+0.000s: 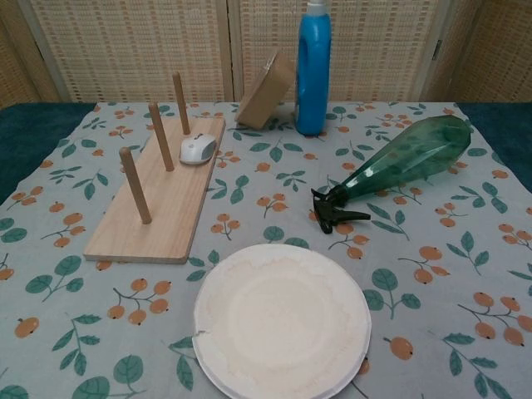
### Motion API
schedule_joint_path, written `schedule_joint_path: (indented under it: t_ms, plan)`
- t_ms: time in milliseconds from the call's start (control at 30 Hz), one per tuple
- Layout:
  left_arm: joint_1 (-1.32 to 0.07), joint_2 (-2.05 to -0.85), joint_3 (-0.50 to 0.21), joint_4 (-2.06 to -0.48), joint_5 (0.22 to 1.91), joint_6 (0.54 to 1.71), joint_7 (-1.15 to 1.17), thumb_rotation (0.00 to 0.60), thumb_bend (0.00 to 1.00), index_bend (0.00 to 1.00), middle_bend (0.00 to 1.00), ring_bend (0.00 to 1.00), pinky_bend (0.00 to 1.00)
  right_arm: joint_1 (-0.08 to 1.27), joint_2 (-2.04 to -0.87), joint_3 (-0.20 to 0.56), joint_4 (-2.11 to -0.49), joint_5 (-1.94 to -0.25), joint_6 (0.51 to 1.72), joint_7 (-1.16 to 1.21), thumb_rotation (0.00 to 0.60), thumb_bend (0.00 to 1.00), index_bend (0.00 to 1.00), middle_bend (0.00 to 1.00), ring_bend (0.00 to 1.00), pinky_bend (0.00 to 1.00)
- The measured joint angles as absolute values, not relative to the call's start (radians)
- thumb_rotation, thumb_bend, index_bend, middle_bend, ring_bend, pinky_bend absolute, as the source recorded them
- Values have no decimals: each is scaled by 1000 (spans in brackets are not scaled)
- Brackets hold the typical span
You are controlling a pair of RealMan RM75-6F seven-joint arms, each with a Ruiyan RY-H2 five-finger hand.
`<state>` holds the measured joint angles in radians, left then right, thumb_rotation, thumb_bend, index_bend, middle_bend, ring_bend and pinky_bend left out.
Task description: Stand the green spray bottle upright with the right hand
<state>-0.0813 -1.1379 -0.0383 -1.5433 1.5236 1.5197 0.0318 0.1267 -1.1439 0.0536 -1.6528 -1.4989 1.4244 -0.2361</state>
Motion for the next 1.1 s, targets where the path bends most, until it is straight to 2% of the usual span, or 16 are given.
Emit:
schedule_joint_path:
  t_ms: [433, 633, 867, 1000, 1100]
  plan:
    - [-79, -1130, -35, -1538, 1531, 1522, 7, 600, 246, 0, 0, 0, 0, 148, -1124, 65, -1699, -1488, 1403, -295, 600, 0, 0, 0, 0, 0]
    - [-83, -1133, -36, -1543, 1529, 1515, 7, 600, 246, 0, 0, 0, 0, 167, -1148, 77, -1619, -1511, 1408, -278, 600, 0, 5, 0, 0, 0]
    - [-84, -1127, -28, -1558, 1559, 1530, 4, 600, 246, 0, 0, 0, 0, 235, -1162, 93, -1467, -1548, 1362, -193, 600, 0, 74, 5, 0, 0]
    - [-83, -1126, -24, -1561, 1565, 1531, 10, 600, 246, 0, 0, 0, 0, 287, -1170, 110, -1422, -1573, 1334, -149, 600, 0, 129, 59, 0, 0]
    - [-83, -1125, -21, -1567, 1574, 1532, 11, 600, 246, 0, 0, 0, 0, 331, -1186, 123, -1389, -1590, 1309, -75, 600, 0, 238, 178, 0, 14]
